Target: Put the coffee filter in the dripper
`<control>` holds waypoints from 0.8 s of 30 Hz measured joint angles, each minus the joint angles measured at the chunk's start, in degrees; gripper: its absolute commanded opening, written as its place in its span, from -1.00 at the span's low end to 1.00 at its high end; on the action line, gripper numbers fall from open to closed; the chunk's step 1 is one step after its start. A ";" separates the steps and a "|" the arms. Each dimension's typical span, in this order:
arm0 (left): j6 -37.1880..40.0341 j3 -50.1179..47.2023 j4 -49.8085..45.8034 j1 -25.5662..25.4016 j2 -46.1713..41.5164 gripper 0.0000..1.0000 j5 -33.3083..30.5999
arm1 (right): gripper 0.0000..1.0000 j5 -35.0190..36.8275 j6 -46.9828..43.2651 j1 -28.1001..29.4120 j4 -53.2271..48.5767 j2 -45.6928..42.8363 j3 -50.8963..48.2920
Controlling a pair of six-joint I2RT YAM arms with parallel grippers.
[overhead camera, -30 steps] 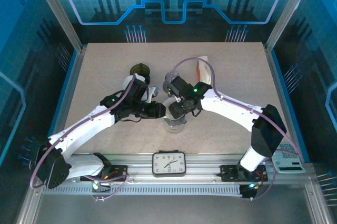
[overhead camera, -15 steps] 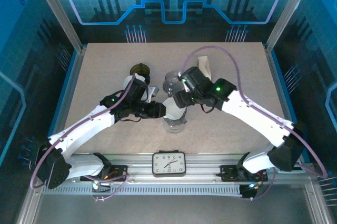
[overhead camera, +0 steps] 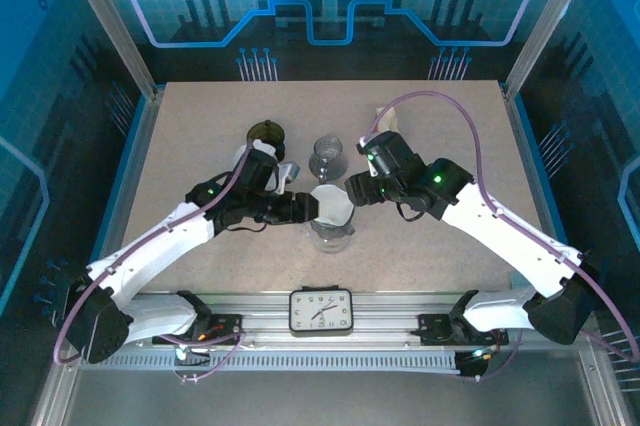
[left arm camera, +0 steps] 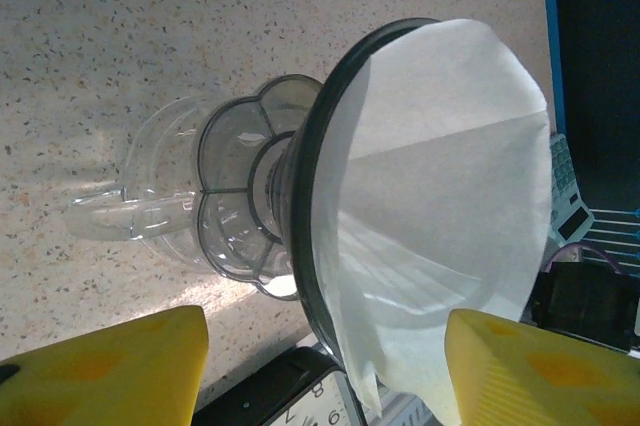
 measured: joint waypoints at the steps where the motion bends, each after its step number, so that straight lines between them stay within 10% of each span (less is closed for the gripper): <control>1: -0.20 0.00 0.02 0.00 -0.28 0.37 0.00 | 0.50 -0.02 0.11 -0.15 0.20 0.00 -0.09; 24: 1.33 -1.40 1.90 2.56 -14.84 0.97 -7.82 | 0.50 -13.29 -0.72 -9.90 8.28 16.48 8.46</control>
